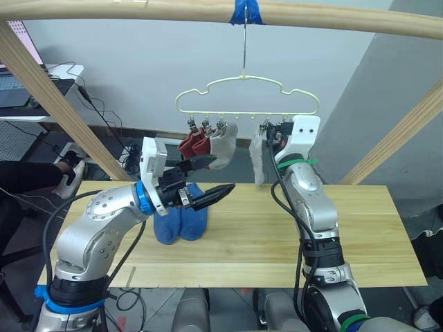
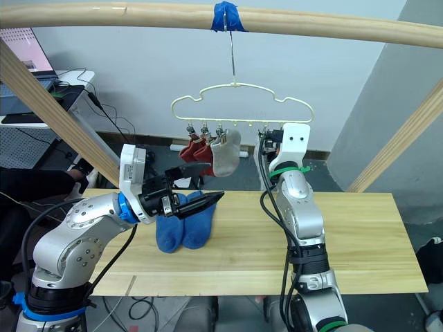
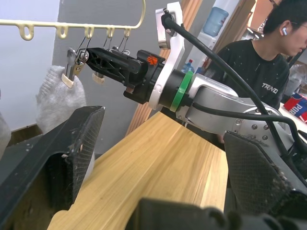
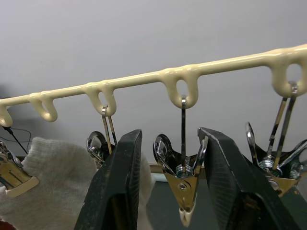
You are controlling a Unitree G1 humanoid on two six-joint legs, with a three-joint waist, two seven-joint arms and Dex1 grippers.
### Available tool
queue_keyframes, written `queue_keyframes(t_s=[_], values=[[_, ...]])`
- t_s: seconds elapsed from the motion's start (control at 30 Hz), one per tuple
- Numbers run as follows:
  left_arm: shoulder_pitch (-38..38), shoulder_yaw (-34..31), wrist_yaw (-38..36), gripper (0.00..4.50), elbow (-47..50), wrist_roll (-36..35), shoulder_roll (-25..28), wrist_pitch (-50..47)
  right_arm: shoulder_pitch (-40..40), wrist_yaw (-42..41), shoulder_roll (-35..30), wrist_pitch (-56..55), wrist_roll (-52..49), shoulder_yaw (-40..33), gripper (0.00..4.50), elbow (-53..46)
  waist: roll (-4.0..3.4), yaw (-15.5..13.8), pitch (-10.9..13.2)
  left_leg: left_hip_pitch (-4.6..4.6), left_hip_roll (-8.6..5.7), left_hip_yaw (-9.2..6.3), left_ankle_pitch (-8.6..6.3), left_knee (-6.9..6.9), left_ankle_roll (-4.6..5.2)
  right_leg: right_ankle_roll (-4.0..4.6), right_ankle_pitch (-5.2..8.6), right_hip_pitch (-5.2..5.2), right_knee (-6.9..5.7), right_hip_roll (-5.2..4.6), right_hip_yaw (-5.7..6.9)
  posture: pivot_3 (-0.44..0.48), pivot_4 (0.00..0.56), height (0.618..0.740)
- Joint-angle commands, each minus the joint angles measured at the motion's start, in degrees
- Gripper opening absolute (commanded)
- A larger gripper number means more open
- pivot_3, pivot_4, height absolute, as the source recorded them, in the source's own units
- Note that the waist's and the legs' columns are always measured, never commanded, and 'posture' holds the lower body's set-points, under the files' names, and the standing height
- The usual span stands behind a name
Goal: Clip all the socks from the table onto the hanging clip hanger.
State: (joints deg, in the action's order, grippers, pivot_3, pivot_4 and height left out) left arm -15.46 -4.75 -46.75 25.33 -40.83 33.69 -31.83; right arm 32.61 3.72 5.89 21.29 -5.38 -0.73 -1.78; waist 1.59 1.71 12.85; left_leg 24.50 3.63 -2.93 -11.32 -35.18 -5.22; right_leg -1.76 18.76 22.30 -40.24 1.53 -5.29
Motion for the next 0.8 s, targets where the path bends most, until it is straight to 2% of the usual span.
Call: queue_keyframes(t_s=[0.03, 0.8], values=[[-0.5, -0.4, 0.0, 4.50, 1.6, 0.2, 0.2, 1.1, 1.4, -0.2, 0.4, -0.2, -0.9, -0.2, 1.91, -3.0, 0.00, 0.0, 0.0, 0.00, 0.00, 0.00, 0.00, 0.00, 0.00, 0.00, 0.00, 0.00, 0.00, 0.00, 0.00, 0.052, 0.200, 0.740], [0.0, -0.3, 0.1, 4.50, 1.8, 0.5, -0.2, 1.0, 1.7, -0.6, 0.1, -0.3, -0.6, 0.3, 1.91, -3.5, -0.01, 0.0, 0.0, 0.00, 0.00, 0.00, 0.00, 0.00, 0.01, 0.00, 0.00, 0.00, 0.00, 0.00, -0.01, 0.050, 0.208, 0.740]])
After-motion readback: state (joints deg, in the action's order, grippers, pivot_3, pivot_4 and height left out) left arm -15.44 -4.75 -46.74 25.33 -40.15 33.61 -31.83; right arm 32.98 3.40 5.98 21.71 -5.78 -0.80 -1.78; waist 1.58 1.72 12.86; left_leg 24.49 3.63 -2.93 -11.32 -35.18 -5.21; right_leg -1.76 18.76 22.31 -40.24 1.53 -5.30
